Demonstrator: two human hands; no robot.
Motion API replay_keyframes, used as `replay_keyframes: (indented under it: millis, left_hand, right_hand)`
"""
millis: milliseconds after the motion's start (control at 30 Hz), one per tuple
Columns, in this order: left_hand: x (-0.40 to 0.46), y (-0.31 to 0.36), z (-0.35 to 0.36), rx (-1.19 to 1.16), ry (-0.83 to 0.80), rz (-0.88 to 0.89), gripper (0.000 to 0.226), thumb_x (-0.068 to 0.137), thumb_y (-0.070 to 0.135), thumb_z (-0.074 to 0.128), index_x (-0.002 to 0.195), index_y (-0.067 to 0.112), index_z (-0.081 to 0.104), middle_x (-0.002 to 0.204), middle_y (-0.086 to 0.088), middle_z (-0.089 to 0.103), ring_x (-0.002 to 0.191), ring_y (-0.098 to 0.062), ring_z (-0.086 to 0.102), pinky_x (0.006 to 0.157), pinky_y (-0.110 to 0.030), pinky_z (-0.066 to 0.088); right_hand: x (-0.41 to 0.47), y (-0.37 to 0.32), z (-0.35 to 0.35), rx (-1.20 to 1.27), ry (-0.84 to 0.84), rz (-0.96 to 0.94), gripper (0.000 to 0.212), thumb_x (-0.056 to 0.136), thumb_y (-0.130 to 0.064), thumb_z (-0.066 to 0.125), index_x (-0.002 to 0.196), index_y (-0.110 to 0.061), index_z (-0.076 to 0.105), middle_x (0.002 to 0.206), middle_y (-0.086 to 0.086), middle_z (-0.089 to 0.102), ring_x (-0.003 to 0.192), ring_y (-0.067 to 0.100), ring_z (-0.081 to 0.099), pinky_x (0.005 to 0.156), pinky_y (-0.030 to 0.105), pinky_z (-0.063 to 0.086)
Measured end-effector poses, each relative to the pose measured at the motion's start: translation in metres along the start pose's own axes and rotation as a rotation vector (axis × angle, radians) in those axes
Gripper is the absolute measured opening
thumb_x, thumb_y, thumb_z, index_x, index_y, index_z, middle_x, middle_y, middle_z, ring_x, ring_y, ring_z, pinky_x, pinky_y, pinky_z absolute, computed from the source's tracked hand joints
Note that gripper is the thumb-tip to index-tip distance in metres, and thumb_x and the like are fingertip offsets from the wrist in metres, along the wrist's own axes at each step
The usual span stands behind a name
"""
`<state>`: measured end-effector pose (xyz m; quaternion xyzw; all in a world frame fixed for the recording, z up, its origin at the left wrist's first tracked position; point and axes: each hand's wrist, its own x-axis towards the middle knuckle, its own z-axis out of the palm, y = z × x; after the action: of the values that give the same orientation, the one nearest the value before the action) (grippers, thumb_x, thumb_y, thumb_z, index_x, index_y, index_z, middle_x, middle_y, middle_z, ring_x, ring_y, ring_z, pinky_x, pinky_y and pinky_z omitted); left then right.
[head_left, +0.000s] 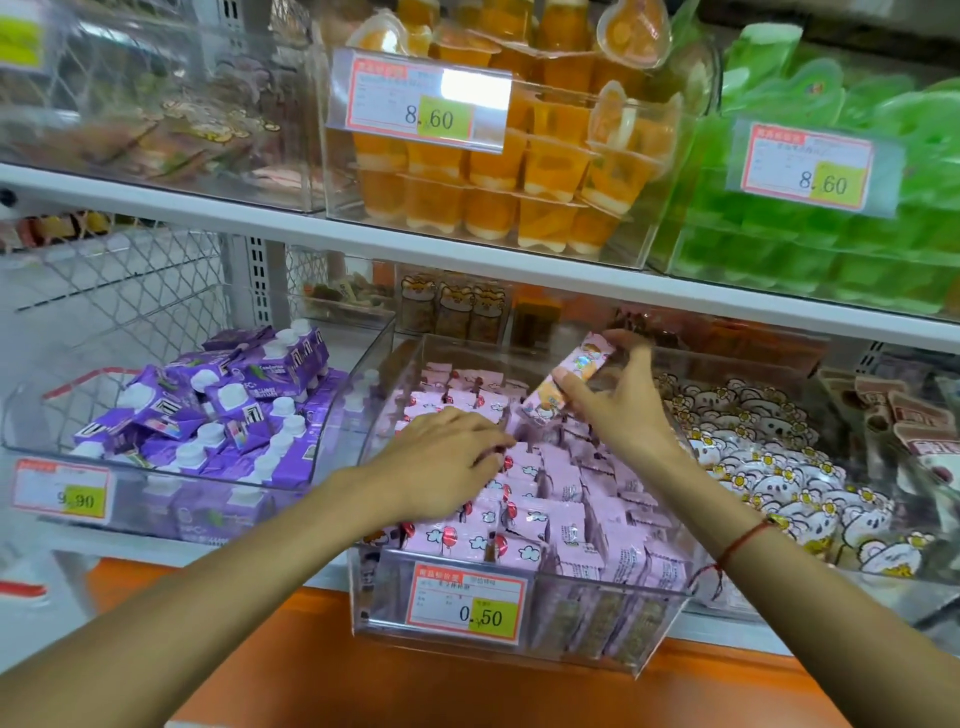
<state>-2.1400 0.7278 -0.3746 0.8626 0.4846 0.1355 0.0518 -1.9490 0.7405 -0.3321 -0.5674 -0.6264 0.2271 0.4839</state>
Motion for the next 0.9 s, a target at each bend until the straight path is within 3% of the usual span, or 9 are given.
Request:
replay_keyframes:
  millis: [133, 267, 333, 433, 567, 667, 767, 833, 900]
  left_hand:
    - [-0.002, 0.000, 0.002, -0.017, 0.007, -0.011, 0.041, 0.102, 0.036, 0.028, 0.140, 0.031, 0.040, 0.146, 0.010, 0.038, 0.132, -0.014, 0.028, 0.105, -0.030, 0.021]
    - [-0.002, -0.002, 0.002, -0.019, 0.031, -0.014, 0.041, 0.101, 0.035, 0.028, 0.139, 0.029, 0.042, 0.144, 0.008, 0.040, 0.130, -0.014, 0.031, 0.105, -0.031, 0.023]
    - [-0.002, -0.003, 0.003, -0.026, 0.039, -0.016, 0.041, 0.101, 0.035, 0.028, 0.139, 0.029, 0.042, 0.143, 0.008, 0.041, 0.130, -0.014, 0.031, 0.104, -0.031, 0.024]
    - [-0.003, -0.003, 0.004, -0.046, 0.040, -0.019, 0.041, 0.101, 0.035, 0.027, 0.141, 0.034, 0.038, 0.142, 0.010, 0.041, 0.130, -0.013, 0.031, 0.102, -0.030, 0.024]
    - [-0.003, -0.002, 0.004, -0.070, 0.042, -0.025, 0.041, 0.101, 0.035, 0.027, 0.141, 0.035, 0.037, 0.144, 0.011, 0.040, 0.131, -0.012, 0.029, 0.102, -0.029, 0.022]
    - [-0.002, -0.001, 0.002, -0.131, 0.054, -0.049, 0.039, 0.100, 0.032, 0.031, 0.139, 0.033, 0.041, 0.143, 0.010, 0.042, 0.130, -0.011, 0.033, 0.104, -0.029, 0.024]
    - [-0.003, -0.001, -0.001, -0.309, 0.091, -0.124, 0.027, 0.098, 0.025, 0.040, 0.122, 0.028, 0.052, 0.128, 0.001, 0.053, 0.110, -0.013, 0.048, 0.097, -0.035, 0.040]
    - [-0.002, -0.002, -0.005, -0.380, 0.158, -0.166, 0.020, 0.097, 0.020, 0.044, 0.113, 0.026, 0.054, 0.114, -0.002, 0.059, 0.080, -0.010, 0.056, 0.079, -0.036, 0.050]
    - [0.004, -0.004, -0.013, -0.387, 0.233, -0.169, 0.023, 0.096, 0.015, 0.047, 0.115, 0.026, 0.054, 0.109, 0.000, 0.059, 0.060, 0.001, 0.055, 0.063, -0.027, 0.050]
  right_hand:
    - [0.007, -0.003, 0.013, -0.203, -0.082, -0.152, 0.049, 0.084, -0.021, 0.070, 0.117, -0.022, 0.034, 0.093, 0.007, 0.067, 0.077, 0.019, 0.066, 0.070, 0.036, 0.054]
    - [0.013, -0.002, 0.023, -0.221, -0.269, -0.140, 0.049, 0.082, -0.020, 0.072, 0.117, -0.014, 0.039, 0.099, 0.005, 0.064, 0.079, 0.013, 0.062, 0.060, 0.012, 0.049]
    - [0.016, -0.002, 0.024, -0.217, -0.252, -0.143, 0.045, 0.080, -0.019, 0.074, 0.110, -0.012, 0.042, 0.095, 0.005, 0.064, 0.077, 0.016, 0.063, 0.063, 0.015, 0.052]
    - [0.016, -0.001, 0.025, -0.287, -0.181, -0.157, 0.037, 0.074, -0.017, 0.079, 0.097, -0.009, 0.051, 0.090, 0.010, 0.066, 0.080, 0.026, 0.064, 0.073, 0.040, 0.054]
    - [0.009, 0.009, 0.034, -0.236, -0.273, -0.136, 0.014, 0.081, -0.019, 0.073, 0.077, -0.010, 0.064, 0.073, 0.001, 0.067, 0.066, 0.008, 0.060, 0.059, 0.019, 0.046]
    - [0.003, 0.015, 0.040, -0.417, -0.470, -0.191, 0.037, 0.097, -0.020, 0.049, 0.065, -0.006, 0.062, 0.074, 0.013, 0.062, 0.071, 0.020, 0.055, 0.069, 0.028, 0.043]
    - [-0.003, 0.018, 0.040, -0.535, -0.532, -0.246, 0.035, 0.100, -0.018, 0.038, 0.087, -0.005, 0.067, 0.104, 0.014, 0.061, 0.102, 0.027, 0.053, 0.092, 0.033, 0.041]
    - [-0.005, 0.019, 0.031, -0.532, -0.529, -0.225, 0.034, 0.101, -0.021, 0.037, 0.122, -0.010, 0.060, 0.124, 0.014, 0.056, 0.111, 0.025, 0.049, 0.088, 0.023, 0.034]
    - [-0.006, 0.022, 0.021, -0.584, -0.435, -0.271, 0.040, 0.100, -0.028, 0.039, 0.136, -0.015, 0.048, 0.133, 0.013, 0.052, 0.110, 0.022, 0.048, 0.084, 0.025, 0.033]
